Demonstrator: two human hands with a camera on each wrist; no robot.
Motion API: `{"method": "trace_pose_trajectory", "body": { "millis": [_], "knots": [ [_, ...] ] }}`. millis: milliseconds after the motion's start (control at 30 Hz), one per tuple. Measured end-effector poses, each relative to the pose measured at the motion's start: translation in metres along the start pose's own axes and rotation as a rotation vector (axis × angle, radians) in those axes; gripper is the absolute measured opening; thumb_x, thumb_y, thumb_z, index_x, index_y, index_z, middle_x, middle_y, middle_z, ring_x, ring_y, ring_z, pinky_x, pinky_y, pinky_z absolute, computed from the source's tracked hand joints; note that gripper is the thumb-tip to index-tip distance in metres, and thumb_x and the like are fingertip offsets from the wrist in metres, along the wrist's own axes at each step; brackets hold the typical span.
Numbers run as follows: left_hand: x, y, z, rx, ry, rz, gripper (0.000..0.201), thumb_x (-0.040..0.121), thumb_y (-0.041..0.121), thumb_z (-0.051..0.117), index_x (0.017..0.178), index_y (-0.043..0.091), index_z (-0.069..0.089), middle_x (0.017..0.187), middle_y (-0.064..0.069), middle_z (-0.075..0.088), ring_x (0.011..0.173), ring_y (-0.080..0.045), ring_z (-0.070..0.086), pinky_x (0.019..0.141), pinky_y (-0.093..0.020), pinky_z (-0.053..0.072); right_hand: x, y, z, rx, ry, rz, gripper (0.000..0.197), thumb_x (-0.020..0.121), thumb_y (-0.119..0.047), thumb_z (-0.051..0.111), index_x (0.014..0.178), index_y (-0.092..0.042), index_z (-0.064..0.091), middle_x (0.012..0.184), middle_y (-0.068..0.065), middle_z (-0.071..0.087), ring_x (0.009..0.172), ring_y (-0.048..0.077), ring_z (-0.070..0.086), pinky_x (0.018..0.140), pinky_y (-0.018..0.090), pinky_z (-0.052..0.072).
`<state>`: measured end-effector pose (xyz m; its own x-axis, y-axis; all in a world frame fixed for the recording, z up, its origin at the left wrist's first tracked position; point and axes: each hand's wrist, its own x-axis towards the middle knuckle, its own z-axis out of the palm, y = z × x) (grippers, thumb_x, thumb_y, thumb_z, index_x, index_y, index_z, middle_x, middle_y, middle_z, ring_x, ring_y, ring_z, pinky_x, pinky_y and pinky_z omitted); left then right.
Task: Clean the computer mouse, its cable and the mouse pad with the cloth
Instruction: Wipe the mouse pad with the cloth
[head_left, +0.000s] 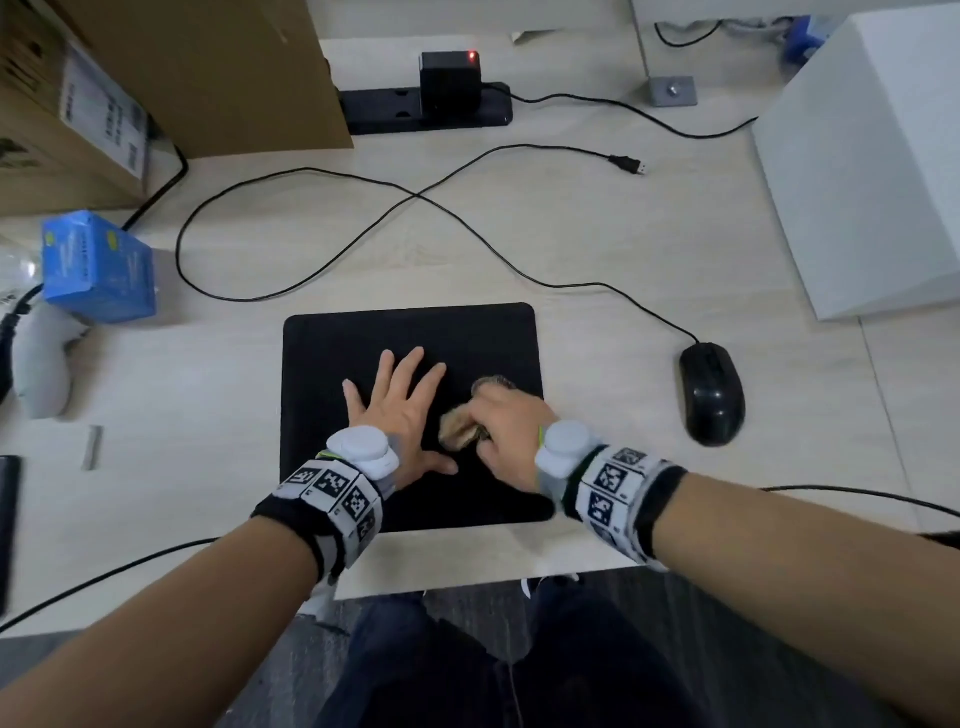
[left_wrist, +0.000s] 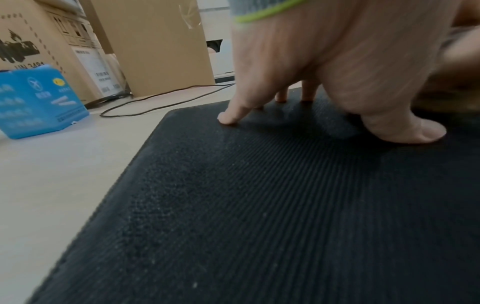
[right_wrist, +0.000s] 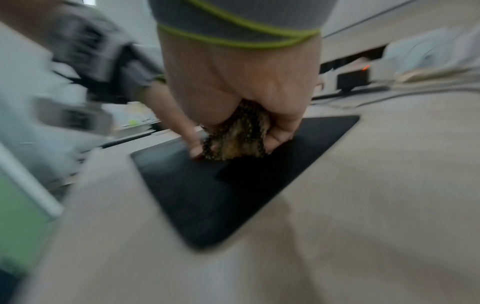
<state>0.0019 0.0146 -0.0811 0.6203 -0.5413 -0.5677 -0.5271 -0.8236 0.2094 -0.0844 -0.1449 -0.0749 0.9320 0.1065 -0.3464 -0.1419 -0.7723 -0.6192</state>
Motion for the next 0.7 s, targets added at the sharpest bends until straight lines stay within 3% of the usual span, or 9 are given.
{"method": "trace_pose_trajectory", "body": {
  "millis": [133,200,267,367,433,500,567,633,700],
  "knots": [
    [0.000,-0.003,0.001,0.002,0.003,0.006,0.118,0.064,0.063,0.074,0.152,0.034,-0.001,0.160,0.006,-0.014,0.147,-0.026,-0.019,0.114,-0.066,0.000,-0.056,-0.012,0.005,-0.002,-0.310,-0.031,0.041,0.078,-0.009,0.052,0.110,-0.031,0.065,0.109,-0.004,0.055,0.098,0.017,0.058,0.085,0.028,0.049],
    [-0.001,-0.002,-0.001,0.001,-0.014,0.007,0.119,0.064,0.062,0.074,0.152,0.034,-0.002,0.160,0.007,-0.015,0.146,-0.026,-0.020,0.114,-0.066,0.001,-0.057,-0.010,-0.004,-0.045,-0.363,-0.026,0.036,0.078,-0.015,0.054,0.109,-0.029,0.065,0.110,-0.004,0.058,0.099,0.019,0.060,0.085,0.029,0.049],
    [-0.002,0.000,-0.005,0.023,-0.033,0.007,0.119,0.066,0.062,0.074,0.152,0.033,-0.003,0.160,0.006,-0.016,0.146,-0.027,-0.020,0.114,-0.066,0.003,-0.041,-0.005,-0.024,-0.031,-0.210,0.029,0.032,0.076,-0.019,0.058,0.107,-0.023,0.067,0.104,0.000,0.060,0.095,0.024,0.061,0.080,0.033,0.050],
    [-0.002,0.005,-0.012,0.081,-0.046,0.006,0.119,0.065,0.065,0.072,0.152,0.031,-0.001,0.160,0.004,-0.016,0.146,-0.030,-0.018,0.113,-0.067,0.006,0.005,0.005,-0.062,-0.020,0.146,0.118,0.032,0.074,-0.022,0.060,0.105,-0.023,0.067,0.100,0.003,0.060,0.090,0.025,0.060,0.074,0.025,0.042],
    [0.003,0.011,-0.017,0.106,-0.039,0.023,0.121,0.062,0.068,0.072,0.151,0.033,-0.002,0.159,0.005,-0.017,0.146,-0.032,-0.018,0.112,-0.068,0.007,0.037,0.012,-0.081,-0.046,0.274,0.159,0.033,0.074,-0.020,0.060,0.106,-0.022,0.067,0.106,0.006,0.055,0.093,0.027,0.058,0.075,0.023,0.039],
    [0.010,0.017,-0.020,0.117,-0.075,0.024,0.125,0.061,0.066,0.074,0.151,0.035,-0.006,0.159,0.007,-0.020,0.146,-0.032,-0.018,0.111,-0.069,0.010,0.063,0.017,-0.085,-0.100,0.271,0.189,0.035,0.077,-0.021,0.059,0.112,-0.019,0.064,0.113,0.010,0.051,0.099,0.031,0.055,0.084,0.029,0.044],
    [0.014,0.020,-0.020,0.121,-0.111,0.011,0.128,0.060,0.064,0.076,0.151,0.035,-0.009,0.158,0.008,-0.022,0.146,-0.032,-0.020,0.110,-0.071,0.012,0.079,0.019,-0.076,-0.208,0.170,0.234,0.040,0.082,-0.024,0.057,0.122,-0.021,0.057,0.123,0.010,0.048,0.109,0.034,0.048,0.090,0.035,0.044],
    [0.016,0.021,-0.017,0.104,-0.124,0.002,0.128,0.061,0.062,0.077,0.151,0.036,-0.010,0.158,0.008,-0.024,0.145,-0.031,-0.022,0.110,-0.071,0.010,0.084,0.024,-0.063,-0.279,0.093,0.254,0.045,0.084,-0.016,0.054,0.129,-0.021,0.049,0.130,0.010,0.044,0.115,0.034,0.042,0.090,0.036,0.042],
    [0.016,0.020,-0.017,0.085,-0.122,0.002,0.128,0.061,0.061,0.078,0.151,0.036,-0.010,0.158,0.009,-0.024,0.145,-0.030,-0.023,0.110,-0.071,0.009,0.079,0.023,-0.054,-0.253,0.104,0.230,0.049,0.082,-0.006,0.051,0.130,-0.019,0.048,0.130,0.010,0.044,0.115,0.034,0.040,0.089,0.036,0.041]
  ]
}}
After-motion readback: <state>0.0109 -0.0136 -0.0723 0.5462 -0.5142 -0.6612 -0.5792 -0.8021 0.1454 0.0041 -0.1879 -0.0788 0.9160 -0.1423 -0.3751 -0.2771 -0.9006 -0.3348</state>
